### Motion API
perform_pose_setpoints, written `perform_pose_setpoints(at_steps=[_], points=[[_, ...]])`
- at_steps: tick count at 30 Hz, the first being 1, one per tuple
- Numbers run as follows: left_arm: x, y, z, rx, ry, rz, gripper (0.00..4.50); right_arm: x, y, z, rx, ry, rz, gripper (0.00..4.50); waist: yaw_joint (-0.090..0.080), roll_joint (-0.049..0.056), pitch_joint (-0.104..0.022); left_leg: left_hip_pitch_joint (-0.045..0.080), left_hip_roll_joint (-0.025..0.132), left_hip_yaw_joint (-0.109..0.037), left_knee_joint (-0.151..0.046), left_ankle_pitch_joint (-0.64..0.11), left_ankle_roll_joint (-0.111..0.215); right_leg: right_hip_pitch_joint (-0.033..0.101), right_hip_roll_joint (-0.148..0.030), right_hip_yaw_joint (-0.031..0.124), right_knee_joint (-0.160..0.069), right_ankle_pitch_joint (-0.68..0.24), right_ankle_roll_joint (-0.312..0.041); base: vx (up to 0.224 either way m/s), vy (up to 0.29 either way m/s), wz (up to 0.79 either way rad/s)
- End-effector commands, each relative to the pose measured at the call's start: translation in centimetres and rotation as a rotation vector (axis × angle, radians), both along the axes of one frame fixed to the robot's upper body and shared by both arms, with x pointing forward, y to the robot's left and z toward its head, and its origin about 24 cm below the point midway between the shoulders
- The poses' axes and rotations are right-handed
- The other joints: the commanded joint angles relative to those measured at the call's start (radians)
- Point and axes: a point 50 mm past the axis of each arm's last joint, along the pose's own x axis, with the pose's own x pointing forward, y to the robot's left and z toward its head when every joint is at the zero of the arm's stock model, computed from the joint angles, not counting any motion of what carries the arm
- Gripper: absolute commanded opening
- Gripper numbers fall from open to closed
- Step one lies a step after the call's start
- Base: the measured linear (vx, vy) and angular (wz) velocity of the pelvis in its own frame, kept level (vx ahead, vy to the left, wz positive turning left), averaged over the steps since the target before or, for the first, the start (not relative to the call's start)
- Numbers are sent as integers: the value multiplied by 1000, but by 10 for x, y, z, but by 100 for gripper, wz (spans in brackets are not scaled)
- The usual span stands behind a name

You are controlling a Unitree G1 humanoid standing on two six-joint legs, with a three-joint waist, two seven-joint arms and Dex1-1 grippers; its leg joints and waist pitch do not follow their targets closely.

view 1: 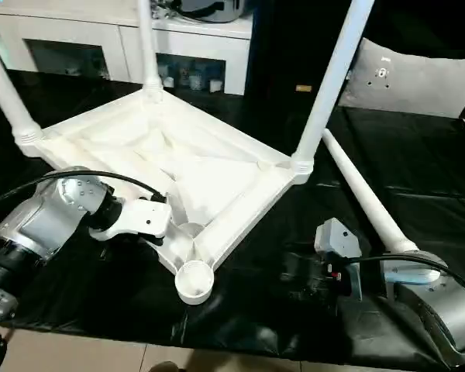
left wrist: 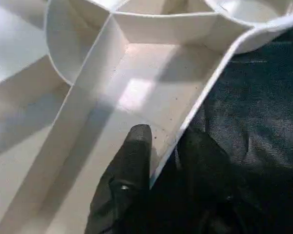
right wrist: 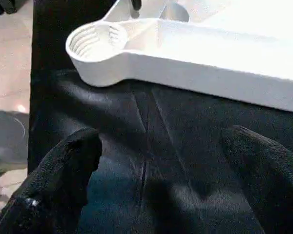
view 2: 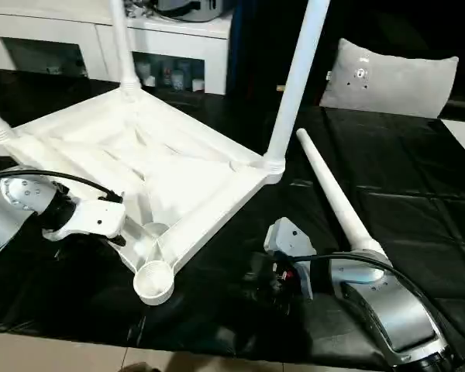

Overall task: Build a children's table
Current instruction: Rotate table base

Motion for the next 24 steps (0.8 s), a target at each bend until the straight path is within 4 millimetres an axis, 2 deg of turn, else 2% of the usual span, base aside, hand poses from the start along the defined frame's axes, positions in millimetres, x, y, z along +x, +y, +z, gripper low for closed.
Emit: perform_pose_setpoints(at_steps=[1,6,8,10,11,12,13,14,16,17,18,20,22,24], points=[[0,-3,-8,71,7,-25,68,1,1,6,-29,-27,16,450,1,10,-62,17,51,-18,-76,-225,-18,35,-86,52,-80,-201,-198,0,0,0],[0,-8,-7,85,56,-36,49,1,2,7,-29,-27,21,450,-1,9,-60,18,51,-19,-77,-246,-20,33,-89,53,-87,-270,-181,0,0,0],[-3,-9,-6,91,116,-40,38,1,2,7,-29,-25,22,450,-2,9,-63,15,51,-20,-78,-217,-18,37,-89,53,-82,-241,-185,0,0,0],[-6,-12,-5,81,180,-37,29,2,-1,8,-41,-30,22,450,-6,12,-66,14,51,-19,-75,-197,-14,38,-86,52,-76,-170,-206,0,0,0],[-6,-14,-6,66,194,-31,24,3,-2,9,-45,-34,16,450,-5,18,-69,15,50,-18,-73,-190,-15,39,-86,51,-72,-149,-213,0,0,0],[-5,-16,-6,52,199,-19,24,3,-2,9,-48,-37,12,450,-8,14,-68,15,49,-16,-72,-181,-9,39,-84,51,-72,-121,-224,0,0,0],[-2,-18,-8,20,186,27,20,4,-3,10,-48,-39,9,450,-9,14,-68,14,48,-15,-71,-183,-6,40,-84,51,-72,-119,-231,0,0,0],[-1,-19,-9,13,183,37,15,4,-3,10,-48,-40,8,450,-7,20,-69,16,48,-15,-70,-190,-6,39,-85,50,-73,-127,-234,0,0,0],[2,-21,-10,-12,160,77,12,4,-3,10,-47,-43,4,450,-7,14,-66,15,47,-15,-70,-208,-4,40,-86,50,-80,-169,-229,0,0,0],[9,-25,-13,-66,109,154,10,4,-4,12,-46,-50,-5,450,-8,16,-66,15,47,-15,-71,-217,-6,41,-86,51,-83,-202,-221,0,0,0],[13,-30,-14,-117,71,214,7,5,-4,12,-47,-54,-11,450,-7,14,-65,18,47,-16,-69,-236,-7,38,-86,50,-87,-243,-214,0,0,0],[15,-34,-14,-160,61,259,4,5,-5,12,-48,-56,-14,450,-5,14,-65,16,47,-18,-70,-238,-8,42,-89,50,-90,-287,-199,0,0,0],[17,-39,-14,-210,48,309,4,5,-5,12,-49,-58,-17,450,-8,11,-69,9,46,-21,-71,-216,-5,46,-87,47,-88,-276,-188,0,0,0],[22,-48,-14,-271,-21,347,4,6,-5,12,-51,-62,-25,450,-20,9,-70,7,43,-21,-68,-202,6,46,-84,47,-87,-240,-196,0,0,0]])
